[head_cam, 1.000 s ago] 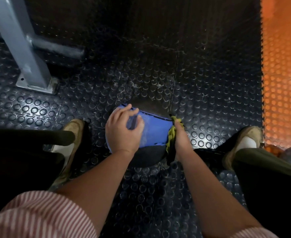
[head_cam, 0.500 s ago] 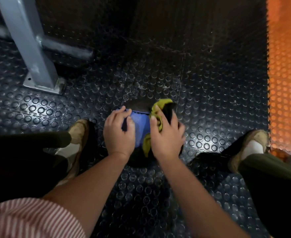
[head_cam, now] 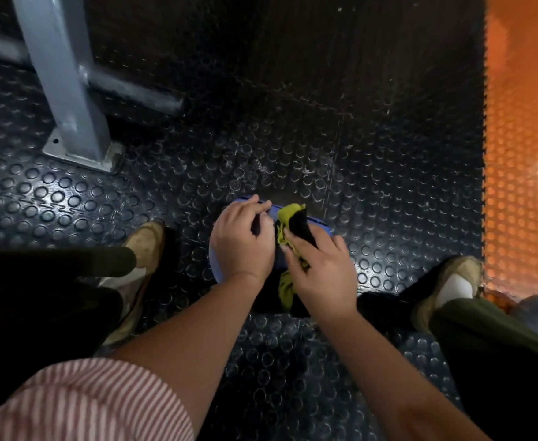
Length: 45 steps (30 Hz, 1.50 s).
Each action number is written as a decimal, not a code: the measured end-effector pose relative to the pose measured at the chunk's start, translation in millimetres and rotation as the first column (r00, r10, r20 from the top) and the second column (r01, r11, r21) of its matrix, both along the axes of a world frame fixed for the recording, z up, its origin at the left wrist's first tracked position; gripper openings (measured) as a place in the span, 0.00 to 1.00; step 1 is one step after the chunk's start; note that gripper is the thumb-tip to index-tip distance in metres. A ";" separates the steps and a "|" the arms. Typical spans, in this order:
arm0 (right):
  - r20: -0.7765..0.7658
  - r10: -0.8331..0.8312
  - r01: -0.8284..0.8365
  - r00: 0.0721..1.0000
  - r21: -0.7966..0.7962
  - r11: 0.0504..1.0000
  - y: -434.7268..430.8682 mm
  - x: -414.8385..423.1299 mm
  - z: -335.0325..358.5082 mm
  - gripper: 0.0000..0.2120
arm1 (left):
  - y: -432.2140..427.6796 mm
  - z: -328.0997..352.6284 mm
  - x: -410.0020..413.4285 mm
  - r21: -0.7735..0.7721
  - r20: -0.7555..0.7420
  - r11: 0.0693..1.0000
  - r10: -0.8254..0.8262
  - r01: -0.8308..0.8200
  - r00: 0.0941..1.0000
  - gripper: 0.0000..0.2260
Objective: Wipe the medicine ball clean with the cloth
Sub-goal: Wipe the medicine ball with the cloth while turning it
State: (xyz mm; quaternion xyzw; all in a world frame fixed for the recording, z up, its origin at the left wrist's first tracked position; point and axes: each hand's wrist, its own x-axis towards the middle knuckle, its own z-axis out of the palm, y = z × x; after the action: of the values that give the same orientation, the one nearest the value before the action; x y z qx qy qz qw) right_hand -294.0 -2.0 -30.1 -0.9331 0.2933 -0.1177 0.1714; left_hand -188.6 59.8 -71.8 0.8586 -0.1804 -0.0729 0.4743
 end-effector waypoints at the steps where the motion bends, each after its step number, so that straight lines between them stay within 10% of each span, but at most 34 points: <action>1: 0.007 0.018 -0.018 1.000 -0.015 1.000 -7.3 1.6 1.1 0.16 | -1.5 -0.5 -2.3 0.009 0.039 1.000 -0.021 0.020 0.999 0.15; 7: -0.208 -0.138 0.166 0.968 0.127 0.978 -49.6 39.3 0.2 0.12 | -7.3 2.3 -23.5 0.166 0.052 0.985 -0.046 0.036 0.998 0.18; 12: -0.034 -0.231 0.233 0.972 0.135 0.963 -10.8 0.1 2.2 0.11 | -12.7 8.1 -12.9 0.070 0.032 0.998 -0.009 0.006 0.999 0.17; 25: -0.268 -0.170 0.217 0.948 0.159 0.963 -39.1 53.5 21.0 0.13 | -7.7 5.8 -17.4 0.082 0.015 0.997 -0.012 0.011 1.000 0.18; 36: -0.065 -0.156 0.162 0.986 0.093 0.982 20.0 -9.3 10.7 0.14 | -24.2 12.9 -1.3 0.013 -0.245 1.000 0.014 -0.012 0.969 0.15; 45: -0.230 -0.107 0.148 0.967 0.167 0.975 -49.8 56.4 8.7 0.13 | -11.4 4.1 -4.2 -0.016 -0.209 1.000 -0.016 0.013 0.978 0.17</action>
State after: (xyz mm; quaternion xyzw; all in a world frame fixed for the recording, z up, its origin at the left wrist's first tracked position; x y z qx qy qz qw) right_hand -237.6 -51.9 -21.4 -0.8998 0.3797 0.0028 0.2148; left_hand -192.8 48.4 -67.8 0.8414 -0.1363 -0.1647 0.4964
